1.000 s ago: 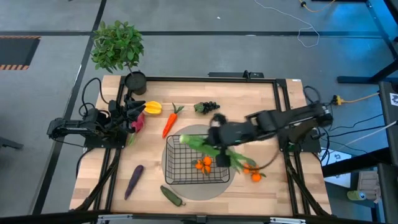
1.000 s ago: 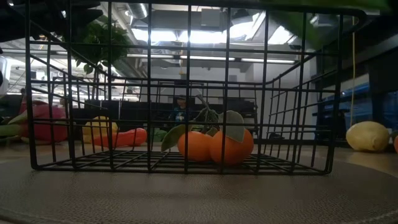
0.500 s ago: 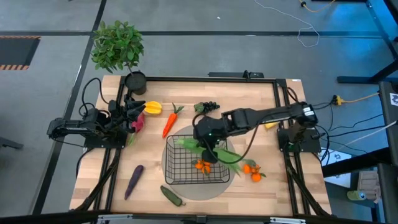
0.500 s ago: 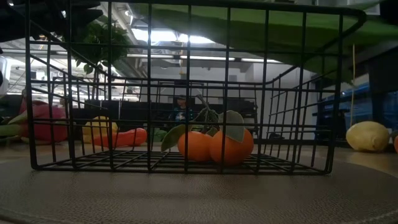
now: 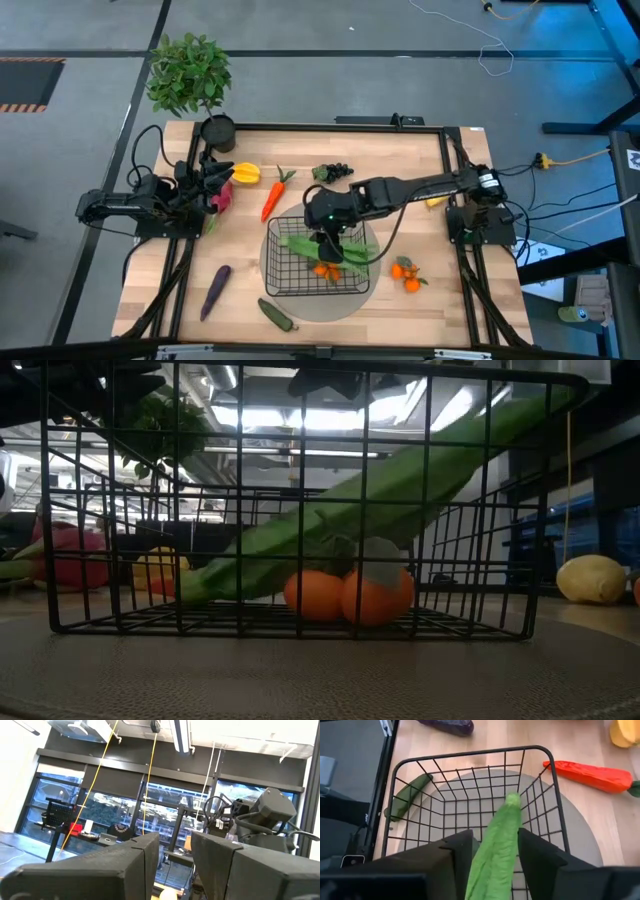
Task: Build produce basket
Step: Put the lettuce into the black basket, then put the tangerine into the black basket
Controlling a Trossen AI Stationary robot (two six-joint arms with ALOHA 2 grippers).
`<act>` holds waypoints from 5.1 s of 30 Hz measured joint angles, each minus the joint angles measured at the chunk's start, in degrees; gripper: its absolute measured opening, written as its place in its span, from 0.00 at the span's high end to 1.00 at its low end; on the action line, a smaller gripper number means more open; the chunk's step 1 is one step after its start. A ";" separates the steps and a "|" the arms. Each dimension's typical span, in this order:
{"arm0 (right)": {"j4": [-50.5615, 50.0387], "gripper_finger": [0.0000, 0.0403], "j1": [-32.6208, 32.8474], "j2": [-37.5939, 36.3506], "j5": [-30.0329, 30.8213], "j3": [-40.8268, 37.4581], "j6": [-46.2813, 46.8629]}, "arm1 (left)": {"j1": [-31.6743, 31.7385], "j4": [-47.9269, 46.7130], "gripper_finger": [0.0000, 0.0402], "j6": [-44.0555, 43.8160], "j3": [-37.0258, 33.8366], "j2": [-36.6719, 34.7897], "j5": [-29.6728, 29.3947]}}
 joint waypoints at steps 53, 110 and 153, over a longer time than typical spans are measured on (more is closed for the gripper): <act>-43.94 0.66 16.37 -10.59 28.11 9.31 23.35 | 0.00 -0.07 0.74 0.00 -0.02 0.01 -0.02; -43.92 0.66 24.11 -10.48 31.15 9.24 36.13 | 0.01 -6.89 0.74 -0.12 0.05 0.01 7.09; -39.38 0.66 24.59 -10.44 0.61 -21.18 55.50 | 0.00 -18.73 0.74 -1.52 2.29 0.02 14.16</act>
